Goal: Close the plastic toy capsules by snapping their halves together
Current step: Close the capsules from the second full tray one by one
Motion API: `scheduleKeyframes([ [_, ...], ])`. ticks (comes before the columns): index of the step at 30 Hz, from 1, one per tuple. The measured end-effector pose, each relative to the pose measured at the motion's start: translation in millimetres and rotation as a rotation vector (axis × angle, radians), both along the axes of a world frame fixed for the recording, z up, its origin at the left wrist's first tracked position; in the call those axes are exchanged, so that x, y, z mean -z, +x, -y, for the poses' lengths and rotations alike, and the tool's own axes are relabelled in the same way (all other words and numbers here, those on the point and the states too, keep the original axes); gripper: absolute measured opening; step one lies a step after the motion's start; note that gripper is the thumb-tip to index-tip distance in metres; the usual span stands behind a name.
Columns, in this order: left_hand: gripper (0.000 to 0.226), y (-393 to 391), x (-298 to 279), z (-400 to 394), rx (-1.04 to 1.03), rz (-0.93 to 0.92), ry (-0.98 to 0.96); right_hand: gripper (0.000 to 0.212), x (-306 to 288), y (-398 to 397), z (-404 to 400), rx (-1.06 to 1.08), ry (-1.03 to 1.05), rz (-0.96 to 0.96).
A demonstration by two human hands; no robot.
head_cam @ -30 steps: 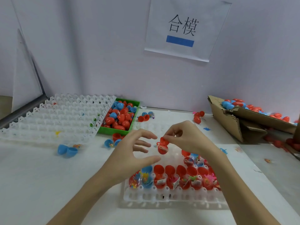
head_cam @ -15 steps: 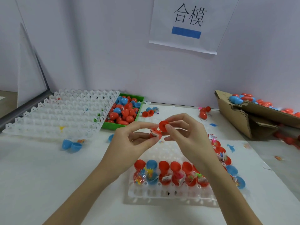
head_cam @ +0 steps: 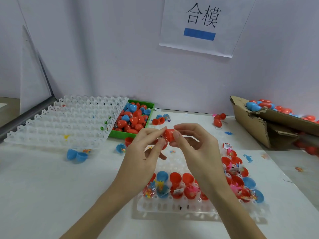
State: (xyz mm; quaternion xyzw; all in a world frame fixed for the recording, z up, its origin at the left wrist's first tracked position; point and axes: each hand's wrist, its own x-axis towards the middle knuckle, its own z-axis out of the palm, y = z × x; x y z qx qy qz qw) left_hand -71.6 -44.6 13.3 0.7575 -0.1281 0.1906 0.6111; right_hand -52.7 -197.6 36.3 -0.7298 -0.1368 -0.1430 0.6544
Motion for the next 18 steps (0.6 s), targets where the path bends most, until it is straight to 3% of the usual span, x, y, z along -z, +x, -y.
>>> scheduleKeyframes([
  [7,0.045,-0.4,-2.6,-5.4,-0.082,-0.005,-0.162,0.013,-0.2,-4.0,-3.7,0.001,-0.037,-0.01],
  [11,0.026,-0.3,-3.9,-8.2,-0.114,0.001,-0.106,0.013,-0.8,-4.7,-2.8,0.002,0.051,-0.066],
  [14,0.024,1.1,-3.6,-11.0,-0.106,-0.003,-0.085,0.014,-2.0,-5.3,-2.2,-0.03,0.026,-0.066],
  [18,0.023,3.3,-4.7,-12.4,-0.063,-0.067,-0.22,0.015,-4.2,-6.5,-3.8,-0.048,-0.066,-0.008],
])
